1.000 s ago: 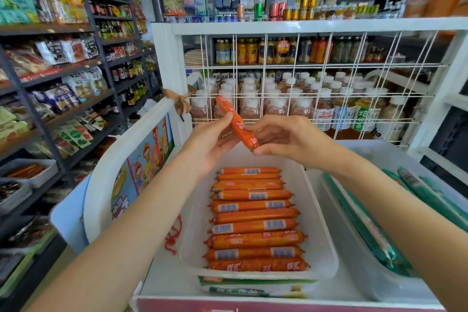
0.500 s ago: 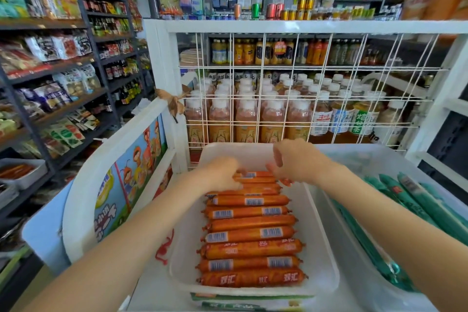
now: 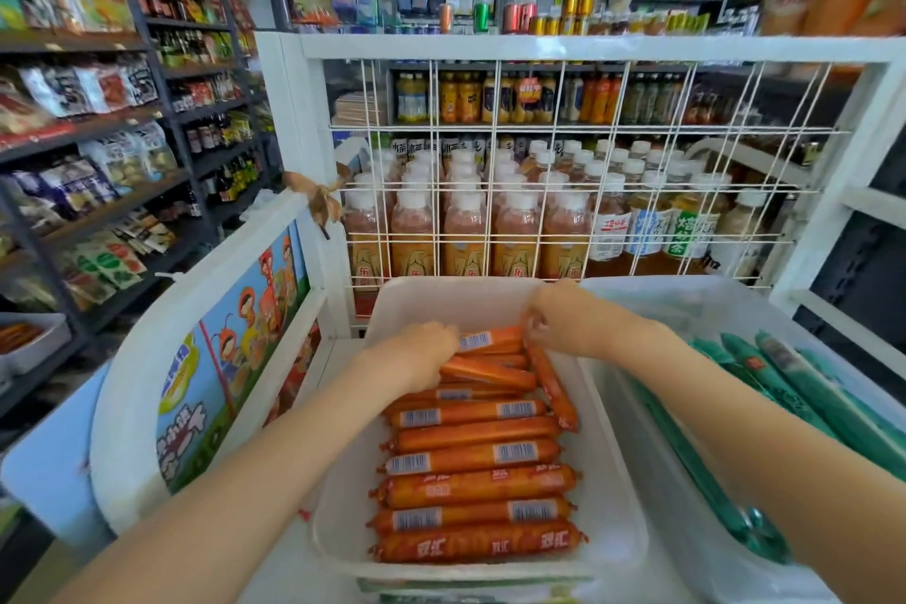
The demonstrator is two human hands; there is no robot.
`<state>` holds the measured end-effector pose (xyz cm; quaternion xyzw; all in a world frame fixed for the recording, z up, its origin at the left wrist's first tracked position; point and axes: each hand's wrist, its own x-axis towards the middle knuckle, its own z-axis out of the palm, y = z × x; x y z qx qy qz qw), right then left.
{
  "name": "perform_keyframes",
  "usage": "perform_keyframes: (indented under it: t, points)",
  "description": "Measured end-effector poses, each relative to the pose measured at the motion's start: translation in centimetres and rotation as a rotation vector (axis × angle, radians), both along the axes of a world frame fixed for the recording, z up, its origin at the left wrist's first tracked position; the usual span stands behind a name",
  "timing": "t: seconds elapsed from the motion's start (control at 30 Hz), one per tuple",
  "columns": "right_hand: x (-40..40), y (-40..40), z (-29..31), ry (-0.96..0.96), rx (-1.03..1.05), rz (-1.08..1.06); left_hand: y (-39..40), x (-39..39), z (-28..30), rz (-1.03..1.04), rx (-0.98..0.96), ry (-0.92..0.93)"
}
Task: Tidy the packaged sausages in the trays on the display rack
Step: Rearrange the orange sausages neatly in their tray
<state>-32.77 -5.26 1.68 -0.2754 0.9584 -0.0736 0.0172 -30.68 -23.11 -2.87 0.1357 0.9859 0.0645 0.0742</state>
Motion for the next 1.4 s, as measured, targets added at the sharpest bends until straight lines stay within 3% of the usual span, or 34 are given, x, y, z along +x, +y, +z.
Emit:
perform_keyframes:
  t: [0.13,0.33,0.53,0.63,0.77,0.9,0.97,1.07,1.23,1.4]
  points:
    - [-0.6,0.5,2.2,0.051,-0.381,-0.061,-0.4,0.3,1.5,0.044,0.073,0.013]
    - [-0.1,0.1,4.5,-0.205,-0.9,-0.085,-1.1,0.7,5.5,0.115,0.331,0.265]
    - [0.8,-1.0,6.0,-0.429,-1.244,-0.07,-0.4,1.6,5.2,0.038,0.487,0.271]
    - [1.3,-1.0,6.3,-0.471,-1.223,0.007,-0.4,1.6,5.4,-0.04,0.603,0.2]
    - [1.8,-1.1,6.4,-0.253,-1.054,0.011,-0.3,1.8,5.9,-0.119,0.663,0.096]
    - [2.3,-1.9,5.5,0.055,-0.766,0.033,0.3,2.1,6.3,-0.059,0.814,0.328]
    - [2.3,-2.2,5.0,0.003,-0.76,0.049,0.1,2.1,6.1,-0.043,0.858,0.341]
    - [2.1,-1.7,5.2,-0.244,-0.943,0.049,-0.6,2.1,5.3,-0.028,0.865,0.255]
    - [1.7,-1.8,5.4,-0.073,-0.784,0.028,-0.6,1.9,4.5,-0.005,0.9,0.247]
    - [1.3,-1.6,4.6,-0.183,-0.826,0.027,-0.7,2.1,4.0,-0.02,1.035,0.12]
